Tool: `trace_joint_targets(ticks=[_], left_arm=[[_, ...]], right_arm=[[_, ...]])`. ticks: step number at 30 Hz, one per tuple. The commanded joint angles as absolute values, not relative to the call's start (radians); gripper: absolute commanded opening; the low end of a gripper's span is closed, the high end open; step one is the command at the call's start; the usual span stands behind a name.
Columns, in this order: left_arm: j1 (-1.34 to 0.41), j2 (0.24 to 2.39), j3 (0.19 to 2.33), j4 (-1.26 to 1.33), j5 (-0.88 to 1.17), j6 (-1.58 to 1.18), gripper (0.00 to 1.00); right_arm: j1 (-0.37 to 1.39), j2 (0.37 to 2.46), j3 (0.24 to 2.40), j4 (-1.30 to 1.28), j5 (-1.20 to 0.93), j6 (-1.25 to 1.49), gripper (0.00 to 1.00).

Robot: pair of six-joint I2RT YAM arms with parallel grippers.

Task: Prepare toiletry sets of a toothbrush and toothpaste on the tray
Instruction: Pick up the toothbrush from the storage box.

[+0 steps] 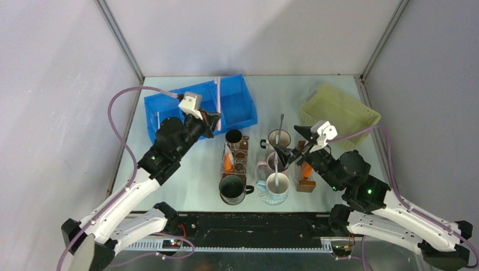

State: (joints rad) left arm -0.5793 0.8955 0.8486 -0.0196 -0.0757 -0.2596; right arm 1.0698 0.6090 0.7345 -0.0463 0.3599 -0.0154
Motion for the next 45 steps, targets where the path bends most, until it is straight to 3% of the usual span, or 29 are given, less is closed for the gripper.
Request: trace_joint_targets(ticks=[1,12,18,31,39,45], left_arm=[[-0.692,0.9,0.882,0.027,-0.117,-0.178,0.0],[-0.878,0.939,0.94,0.056,-0.023,-0.038,0.0],[-0.932,0.953,0.973,0.055,0.03,0.012,0.0],[-0.968,0.961,0.981,0.063,0.115,0.071,0.0],[-0.977,0.961,0.982,0.043,0.136,0.1,0.0],[-0.979,0.962,0.997,0.012,0.153,0.124,0.0]], right_arm=[[0.995,0.671,0.846,0.039,0.22,0.038,0.92],[0.719,0.811,0.985,0.07,-0.254,0.144,0.85],[0.609,0.872,0.991,0.184,-0.485,0.229,0.76],[0.543,0.955,1.016,0.32,-0.68,0.293,0.66],[0.53,0.969,1.018,0.351,-0.695,0.325,0.53],[0.515,0.964,1.018,0.346,-0.714,0.329,0.33]])
